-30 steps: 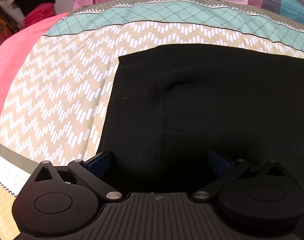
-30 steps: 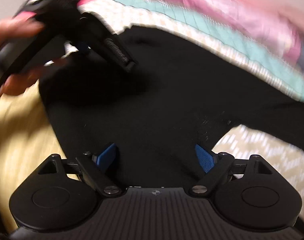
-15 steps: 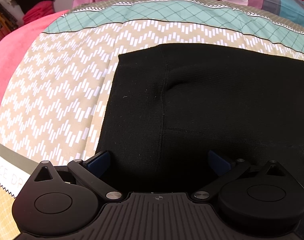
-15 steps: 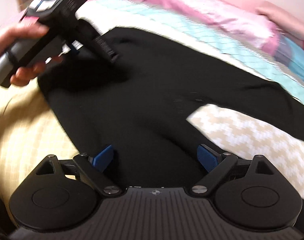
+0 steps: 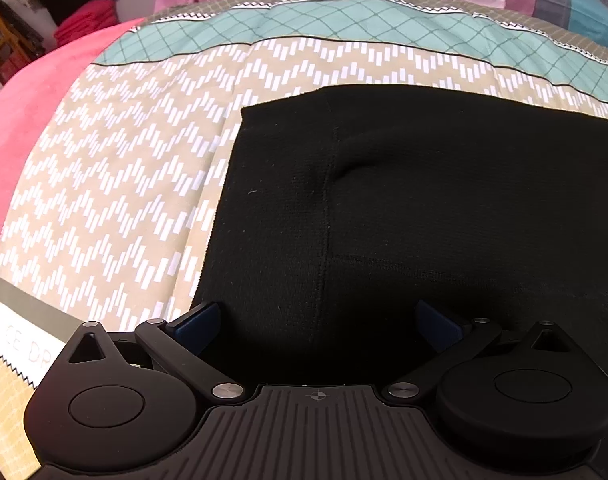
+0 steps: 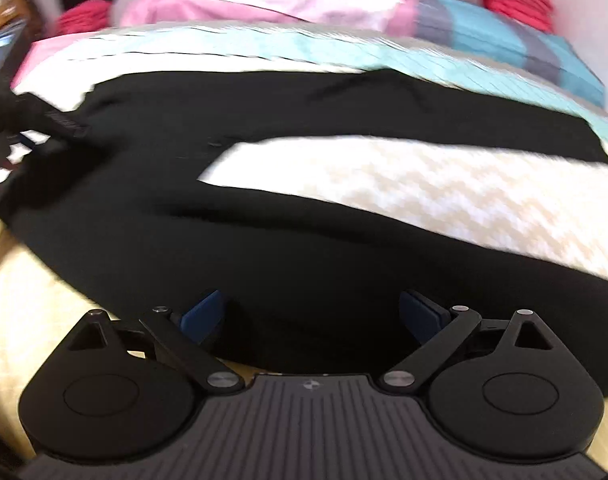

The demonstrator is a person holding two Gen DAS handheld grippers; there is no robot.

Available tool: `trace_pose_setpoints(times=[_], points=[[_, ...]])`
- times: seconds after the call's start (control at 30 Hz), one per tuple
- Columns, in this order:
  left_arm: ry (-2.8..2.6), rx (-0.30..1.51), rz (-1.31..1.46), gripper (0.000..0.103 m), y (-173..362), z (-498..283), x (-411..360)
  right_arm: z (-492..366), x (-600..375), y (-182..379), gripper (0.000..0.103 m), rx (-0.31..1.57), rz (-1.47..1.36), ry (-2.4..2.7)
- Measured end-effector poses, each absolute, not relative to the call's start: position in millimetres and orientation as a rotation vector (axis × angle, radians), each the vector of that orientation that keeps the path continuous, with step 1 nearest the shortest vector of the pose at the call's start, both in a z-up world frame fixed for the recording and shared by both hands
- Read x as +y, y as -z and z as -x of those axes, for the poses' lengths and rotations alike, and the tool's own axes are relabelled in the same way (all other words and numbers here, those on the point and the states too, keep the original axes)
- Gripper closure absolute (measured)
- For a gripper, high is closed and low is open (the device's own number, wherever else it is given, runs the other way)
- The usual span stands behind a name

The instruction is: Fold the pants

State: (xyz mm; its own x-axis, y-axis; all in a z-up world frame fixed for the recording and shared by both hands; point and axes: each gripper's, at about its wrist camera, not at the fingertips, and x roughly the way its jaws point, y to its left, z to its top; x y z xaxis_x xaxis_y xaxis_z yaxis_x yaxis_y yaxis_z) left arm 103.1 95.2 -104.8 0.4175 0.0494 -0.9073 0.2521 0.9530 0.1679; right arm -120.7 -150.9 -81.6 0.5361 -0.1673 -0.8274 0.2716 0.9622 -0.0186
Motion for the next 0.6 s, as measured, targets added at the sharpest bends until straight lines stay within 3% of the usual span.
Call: trace_pose_setpoints(times=[0.2,0.33,0.43,0.6], points=[[0.12,1.145,-0.307,0.0,106,-105,94,143,-163,85,0.007,1.047,-0.079,0.193],[0.11,1.158,-0.289,0.0,106,-107,96,165,-177,63,0.007,0.948,-0.046,0.27],[0.097,1.159,-0.29,0.0,106,-106,95,172,-207,58,0.006,0.898,-0.114,0.394],[0.075,1.172,-0.303,0.0,107,-108,91,191,-258,85,0.003,1.0,-0.283,0.423]])
